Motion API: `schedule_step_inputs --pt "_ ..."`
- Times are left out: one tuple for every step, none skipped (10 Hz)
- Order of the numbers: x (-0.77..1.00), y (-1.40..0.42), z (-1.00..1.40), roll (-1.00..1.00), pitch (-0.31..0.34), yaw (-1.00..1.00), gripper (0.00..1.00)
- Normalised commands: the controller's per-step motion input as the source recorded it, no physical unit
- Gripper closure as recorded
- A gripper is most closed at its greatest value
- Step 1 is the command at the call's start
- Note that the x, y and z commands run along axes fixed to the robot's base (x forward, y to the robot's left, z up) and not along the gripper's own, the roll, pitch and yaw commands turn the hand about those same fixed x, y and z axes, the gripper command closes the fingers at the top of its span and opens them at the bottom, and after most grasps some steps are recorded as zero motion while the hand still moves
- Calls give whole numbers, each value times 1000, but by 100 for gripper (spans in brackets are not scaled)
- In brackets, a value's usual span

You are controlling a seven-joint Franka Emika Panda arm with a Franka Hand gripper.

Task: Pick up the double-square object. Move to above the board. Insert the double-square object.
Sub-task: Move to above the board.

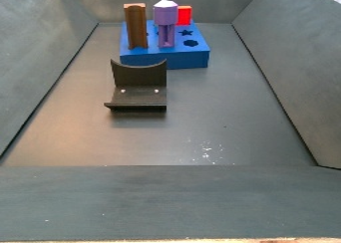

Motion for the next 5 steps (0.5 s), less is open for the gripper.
schedule_step_inputs --pt "-369 4 27 19 61 -3 100" --pt "-369 4 27 19 61 -3 100" --pt "-369 4 27 19 61 -3 100" --pt "-369 4 27 19 61 -3 100" --pt "-369 4 27 19 61 -3 100"
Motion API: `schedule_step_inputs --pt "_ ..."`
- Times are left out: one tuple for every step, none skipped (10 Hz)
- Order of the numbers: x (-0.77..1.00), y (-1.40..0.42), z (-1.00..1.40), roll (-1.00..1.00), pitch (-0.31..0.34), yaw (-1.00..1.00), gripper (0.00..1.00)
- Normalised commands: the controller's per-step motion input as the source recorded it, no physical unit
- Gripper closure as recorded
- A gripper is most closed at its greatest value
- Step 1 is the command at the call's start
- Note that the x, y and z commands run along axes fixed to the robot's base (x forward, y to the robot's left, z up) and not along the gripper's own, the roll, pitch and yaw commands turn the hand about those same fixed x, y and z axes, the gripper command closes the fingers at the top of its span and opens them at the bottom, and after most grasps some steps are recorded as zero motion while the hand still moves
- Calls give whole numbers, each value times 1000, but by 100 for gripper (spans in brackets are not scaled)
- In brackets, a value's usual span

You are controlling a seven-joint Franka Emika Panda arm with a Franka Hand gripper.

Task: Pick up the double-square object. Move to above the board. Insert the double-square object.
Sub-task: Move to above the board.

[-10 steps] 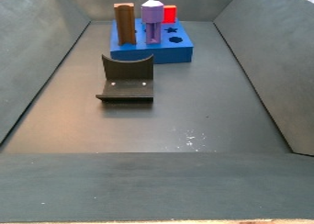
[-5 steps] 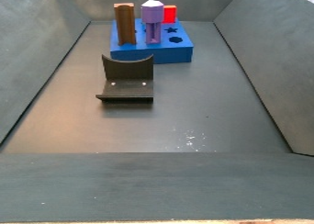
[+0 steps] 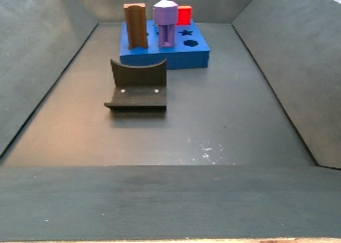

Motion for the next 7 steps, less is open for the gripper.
schedule_step_inputs --pt "-369 4 27 19 61 -3 100" --pt "-369 4 27 19 61 -3 100" --pt "-369 4 27 19 61 -3 100" --pt "-369 5 27 19 61 -3 100" --pt "-369 5 27 19 61 -3 100" --pt "-369 5 27 19 61 -3 100" --pt "-369 5 27 19 61 -3 100"
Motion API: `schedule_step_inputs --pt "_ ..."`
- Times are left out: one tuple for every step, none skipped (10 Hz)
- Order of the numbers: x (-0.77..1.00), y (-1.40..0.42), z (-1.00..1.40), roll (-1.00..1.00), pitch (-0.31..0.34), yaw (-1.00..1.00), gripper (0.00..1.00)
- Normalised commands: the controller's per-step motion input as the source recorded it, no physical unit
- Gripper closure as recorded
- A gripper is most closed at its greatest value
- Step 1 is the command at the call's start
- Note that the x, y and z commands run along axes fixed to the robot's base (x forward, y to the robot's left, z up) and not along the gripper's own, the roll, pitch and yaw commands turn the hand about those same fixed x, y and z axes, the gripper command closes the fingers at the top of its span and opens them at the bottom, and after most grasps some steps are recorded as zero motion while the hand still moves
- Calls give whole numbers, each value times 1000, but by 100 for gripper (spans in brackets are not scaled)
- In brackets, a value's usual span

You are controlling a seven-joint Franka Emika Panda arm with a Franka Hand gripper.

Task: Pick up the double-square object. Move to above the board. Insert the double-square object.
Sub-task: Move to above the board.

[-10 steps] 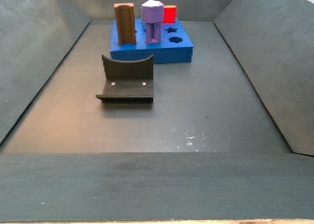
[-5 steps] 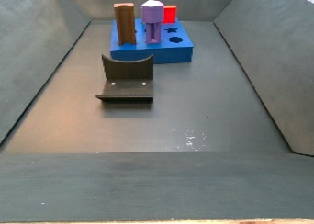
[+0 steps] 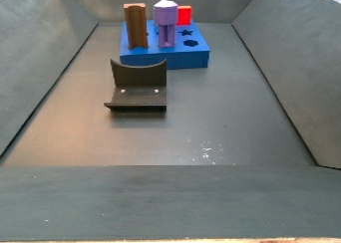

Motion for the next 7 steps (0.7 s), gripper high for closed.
schedule_step_inputs --pt "-369 5 27 19 61 -3 100" --pt "-369 5 27 19 61 -3 100" --pt "-369 5 27 19 61 -3 100" --pt "-369 5 27 19 61 -3 100" --pt "-369 5 27 19 61 -3 100" --pt "-369 5 27 19 61 -3 100" --pt "525 -1000 -63 73 6 -1000 100"
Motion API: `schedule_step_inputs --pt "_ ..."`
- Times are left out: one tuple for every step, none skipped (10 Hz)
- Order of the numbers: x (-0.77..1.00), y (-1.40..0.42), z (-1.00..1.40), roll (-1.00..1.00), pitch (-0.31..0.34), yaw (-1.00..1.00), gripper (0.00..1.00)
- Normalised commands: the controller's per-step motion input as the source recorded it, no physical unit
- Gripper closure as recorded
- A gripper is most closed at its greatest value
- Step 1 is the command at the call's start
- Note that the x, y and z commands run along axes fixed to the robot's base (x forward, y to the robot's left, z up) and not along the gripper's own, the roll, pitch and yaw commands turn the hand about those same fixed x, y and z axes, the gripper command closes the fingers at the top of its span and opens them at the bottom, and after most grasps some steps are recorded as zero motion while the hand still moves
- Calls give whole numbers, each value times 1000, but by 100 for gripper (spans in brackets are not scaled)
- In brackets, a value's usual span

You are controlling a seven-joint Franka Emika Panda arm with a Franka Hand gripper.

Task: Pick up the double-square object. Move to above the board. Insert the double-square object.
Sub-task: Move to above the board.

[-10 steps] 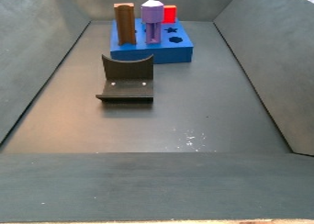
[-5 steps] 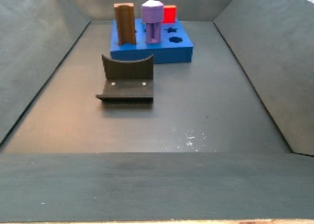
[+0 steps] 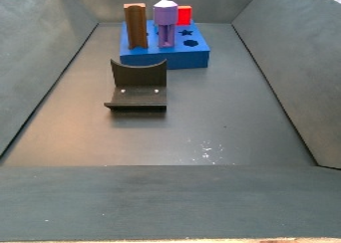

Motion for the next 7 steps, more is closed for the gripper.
schedule_step_inputs --pt "526 -1000 -63 73 6 -1000 100" --pt "543 -1000 -69 64 9 -1000 100" --pt "554 -1000 -63 32 14 -1000 100" --pt "558 -1000 -65 38 19 -1000 100" --pt "561 -1000 -67 33 22 -1000 100" --pt "575 -1000 -62 -2 33 -1000 100" --pt "577 -1000 -65 -13 37 -1000 100"
